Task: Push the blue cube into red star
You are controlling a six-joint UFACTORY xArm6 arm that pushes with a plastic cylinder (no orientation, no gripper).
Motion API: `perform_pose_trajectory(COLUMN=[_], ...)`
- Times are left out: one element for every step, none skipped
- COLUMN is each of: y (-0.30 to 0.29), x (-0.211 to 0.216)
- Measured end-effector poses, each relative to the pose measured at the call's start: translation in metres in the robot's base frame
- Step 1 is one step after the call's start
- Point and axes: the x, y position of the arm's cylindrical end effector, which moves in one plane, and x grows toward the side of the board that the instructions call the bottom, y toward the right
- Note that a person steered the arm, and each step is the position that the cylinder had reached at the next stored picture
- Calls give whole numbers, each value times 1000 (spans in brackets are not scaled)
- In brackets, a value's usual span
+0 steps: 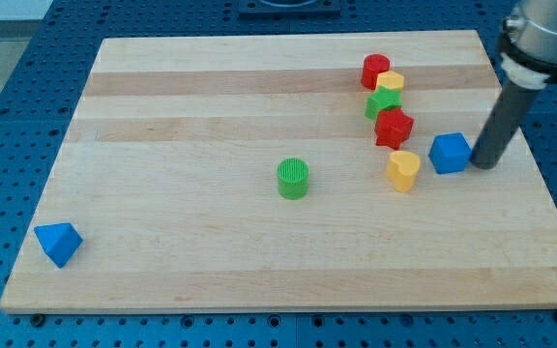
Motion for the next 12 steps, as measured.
perform_pose_trajectory(y=[-21,-22,-19,-16,-16,-11,-10,-10,-23,-44,-47,-15], x=[0,2,2,2,2,0,-6,-9,-9,-9,-8,-1])
